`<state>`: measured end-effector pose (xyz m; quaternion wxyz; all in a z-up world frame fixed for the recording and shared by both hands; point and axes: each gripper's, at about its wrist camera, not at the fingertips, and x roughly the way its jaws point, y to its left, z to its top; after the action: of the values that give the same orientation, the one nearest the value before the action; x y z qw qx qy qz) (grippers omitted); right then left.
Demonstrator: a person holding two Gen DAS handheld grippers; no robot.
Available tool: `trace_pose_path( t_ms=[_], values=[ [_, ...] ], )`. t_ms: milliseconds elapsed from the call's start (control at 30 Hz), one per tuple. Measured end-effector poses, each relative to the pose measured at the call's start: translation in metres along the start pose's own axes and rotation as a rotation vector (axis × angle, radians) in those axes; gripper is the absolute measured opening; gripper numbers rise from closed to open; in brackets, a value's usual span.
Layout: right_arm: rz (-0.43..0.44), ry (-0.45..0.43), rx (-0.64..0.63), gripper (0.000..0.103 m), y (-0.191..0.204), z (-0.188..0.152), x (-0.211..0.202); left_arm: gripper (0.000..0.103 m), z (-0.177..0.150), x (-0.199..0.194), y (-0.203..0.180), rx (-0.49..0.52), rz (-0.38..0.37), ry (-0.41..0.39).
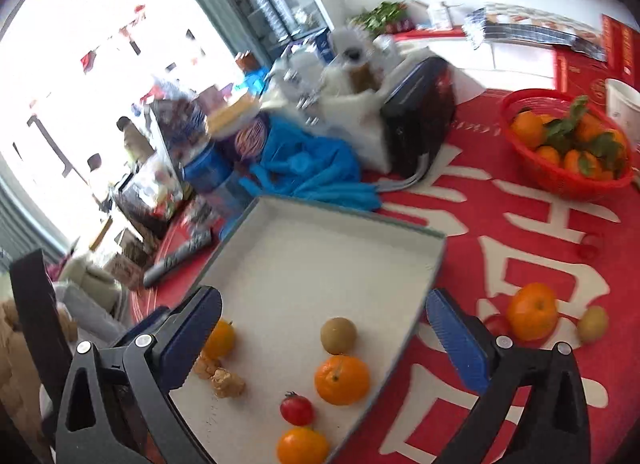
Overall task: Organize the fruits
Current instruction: 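Withdraw both open tools from the tray toward the remaining fruit, then grasp a red tomato with left tool while right tool grasps another brown kiwi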
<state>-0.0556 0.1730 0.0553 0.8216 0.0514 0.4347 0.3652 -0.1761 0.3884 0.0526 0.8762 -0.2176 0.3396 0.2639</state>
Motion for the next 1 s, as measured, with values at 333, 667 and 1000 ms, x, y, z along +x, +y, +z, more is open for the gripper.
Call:
trace_pose_path(
  t_ms=[333, 667, 1000],
  values=[
    [-0.283, -0.007, 0.202, 0.103, -0.098, -0.02, -0.058, 0.082, -0.032, -0.028, -0.073, 0.281, -0.181, -0.055],
    [-0.572, 0.084, 0.169, 0.103, -0.173, -0.068, -0.09, 0.082, -0.1, -0.033, -0.163, 0.593, -0.361, 0.071],
    [-0.588, 0.089, 0.08, 0.103, -0.173, -0.081, -0.088, 0.082, -0.113, -0.007, -0.172, 0.618, -0.281, 0.147]
  ],
)
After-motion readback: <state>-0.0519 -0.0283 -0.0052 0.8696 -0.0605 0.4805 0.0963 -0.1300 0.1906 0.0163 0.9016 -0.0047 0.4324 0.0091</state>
